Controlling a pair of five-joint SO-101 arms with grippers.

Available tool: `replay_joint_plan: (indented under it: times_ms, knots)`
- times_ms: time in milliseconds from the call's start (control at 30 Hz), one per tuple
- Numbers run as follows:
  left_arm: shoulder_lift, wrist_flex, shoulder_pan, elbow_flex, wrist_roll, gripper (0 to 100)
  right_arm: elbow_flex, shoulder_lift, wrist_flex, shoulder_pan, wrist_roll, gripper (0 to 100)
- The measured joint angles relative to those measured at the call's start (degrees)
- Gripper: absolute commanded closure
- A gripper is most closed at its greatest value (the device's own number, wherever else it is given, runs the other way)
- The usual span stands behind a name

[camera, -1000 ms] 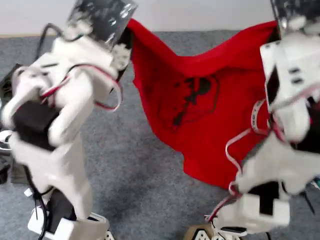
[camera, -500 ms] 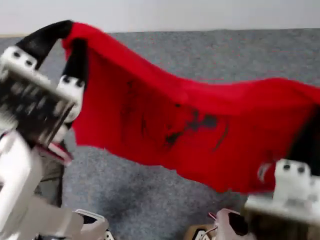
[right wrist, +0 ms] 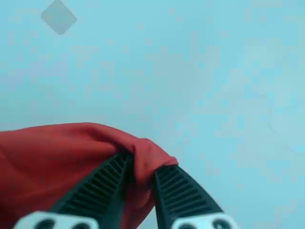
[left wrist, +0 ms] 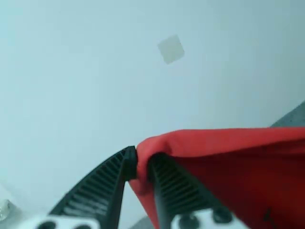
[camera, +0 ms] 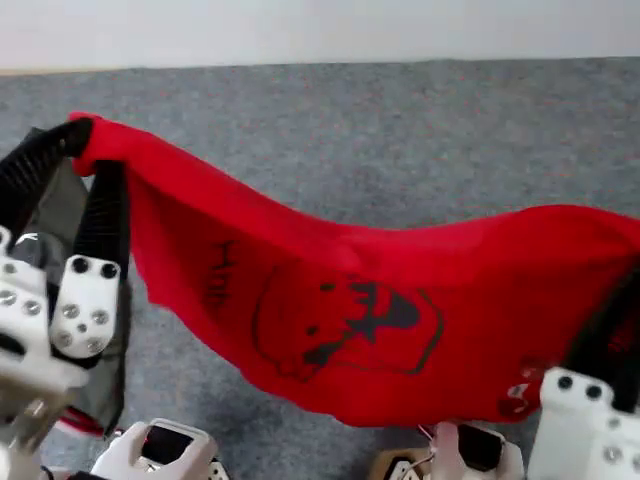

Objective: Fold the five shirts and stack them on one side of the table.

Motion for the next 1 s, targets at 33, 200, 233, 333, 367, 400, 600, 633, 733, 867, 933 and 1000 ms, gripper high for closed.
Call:
replay_joint_plan:
  times_ms: [33, 200, 233, 333, 367, 400, 600, 633, 733, 867, 933, 1000]
  knots:
    - [0.0, 0.0, 0.0, 1.1, 0.0, 100, 1.5, 0.0, -0.4, 0.0, 0.0, 98.7]
    - [0.2, 0.0, 0.0, 6.5, 0.0, 100, 4.1, 3.0, -2.1, 0.0, 0.0, 98.7]
    - [0.4, 0.0, 0.0, 7.9, 0.0, 100, 5.2, 4.3, -2.2, 0.0, 0.0, 98.7]
    - [1.7, 0.0, 0.0, 13.0, 0.0, 100, 8.1, 9.3, -2.2, -0.4, 0.0, 98.7]
    - [2.5, 0.0, 0.0, 14.9, 0.0, 100, 9.1, 11.2, -2.2, -1.3, 0.0, 98.7]
    - [3.3, 0.0, 0.0, 17.1, 0.0, 100, 9.9, 12.9, -2.2, -2.0, 0.0, 98.7]
    - [8.6, -6.9, 0.0, 30.9, 0.0, 100, 15.7, 23.6, -4.7, -8.2, -2.7, 98.7]
    - [9.7, -9.1, 0.0, 33.1, 0.0, 100, 16.7, 25.7, -5.7, -8.5, -3.5, 98.7]
    - [13.0, -16.4, -1.6, 39.6, 0.0, 100, 19.9, 32.3, -10.5, -8.7, -5.9, 98.7]
    - [18.9, -27.0, -5.3, 45.8, 0.0, 100, 21.2, 42.0, -16.9, -8.9, -7.3, 98.7]
    - [22.5, -31.6, -6.9, 46.7, 0.0, 100, 21.3, 46.4, -20.4, -9.1, -7.9, 98.7]
    - [26.5, -35.5, -8.4, 46.7, 0.0, 100, 21.4, 50.6, -23.6, -9.1, -8.2, 98.7]
